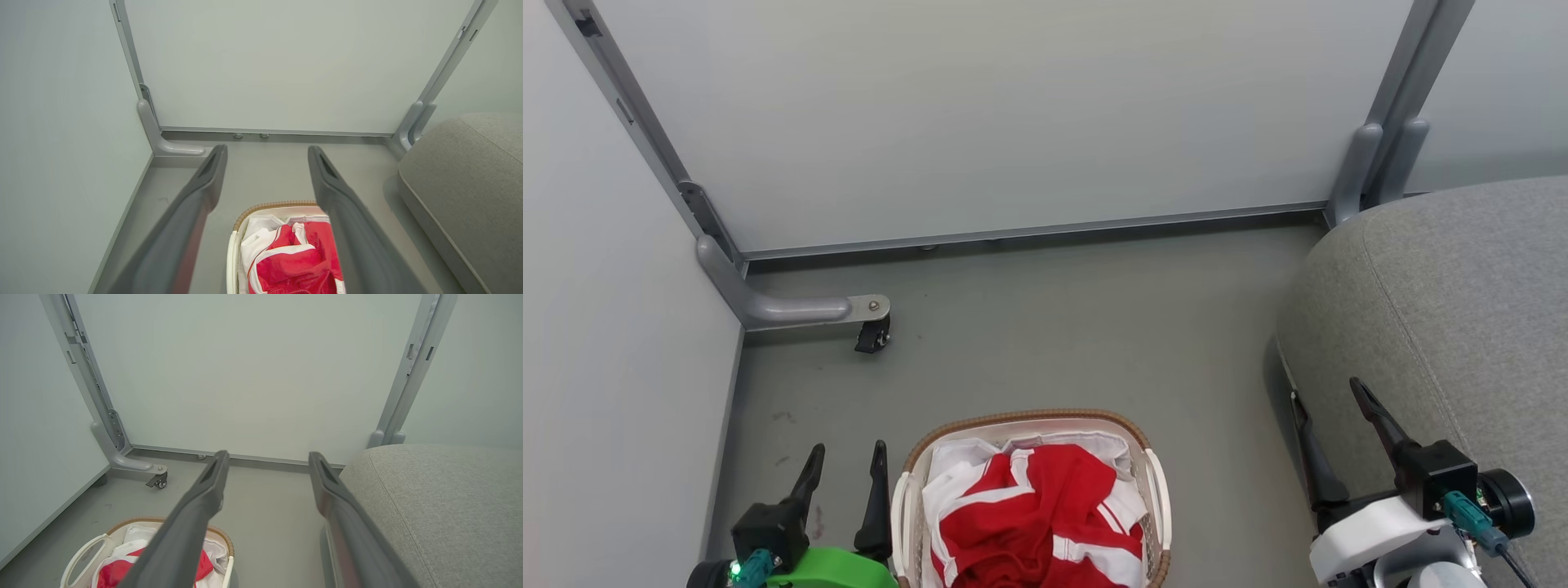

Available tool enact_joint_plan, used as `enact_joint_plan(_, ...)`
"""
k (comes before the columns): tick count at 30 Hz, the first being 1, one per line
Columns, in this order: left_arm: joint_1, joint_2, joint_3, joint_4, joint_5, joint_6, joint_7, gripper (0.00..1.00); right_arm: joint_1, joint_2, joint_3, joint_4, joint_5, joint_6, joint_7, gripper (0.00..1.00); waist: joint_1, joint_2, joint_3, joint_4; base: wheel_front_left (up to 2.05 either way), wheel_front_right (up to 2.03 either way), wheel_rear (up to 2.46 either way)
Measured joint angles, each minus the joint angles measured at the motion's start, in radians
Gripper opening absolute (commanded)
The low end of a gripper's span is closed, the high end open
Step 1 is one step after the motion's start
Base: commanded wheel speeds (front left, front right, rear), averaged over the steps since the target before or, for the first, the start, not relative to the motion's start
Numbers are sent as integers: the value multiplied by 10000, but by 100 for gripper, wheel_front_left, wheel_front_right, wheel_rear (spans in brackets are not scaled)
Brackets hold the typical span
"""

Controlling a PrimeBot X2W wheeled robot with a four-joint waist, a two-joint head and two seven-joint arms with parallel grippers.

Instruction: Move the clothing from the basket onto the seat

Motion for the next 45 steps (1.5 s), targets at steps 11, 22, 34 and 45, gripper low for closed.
enact_joint_plan(11, 0, 4, -65, 144, 376, 0, -125, 100, 2, -6, 102, 58, -366, 0, -92, 100, 0, 0, -2, 5, 0, 0, 0)
enact_joint_plan(22, -1, 4, -79, 242, 376, 0, -125, 100, 2, -6, 98, 79, -349, 4, -92, 100, 0, 0, 22, 1, 0, 0, 0)
enact_joint_plan(34, -28, 6, -211, 270, 412, -13, -125, 100, -6, -8, 113, 6, -339, 4, -92, 100, 0, 0, 174, -49, 0, 0, 0)
enact_joint_plan(45, -1320, 8, -614, 934, 734, -102, -148, 100, -672, -13, 142, -384, -382, 4, -94, 100, 0, 0, 1169, -264, 0, 0, 0)
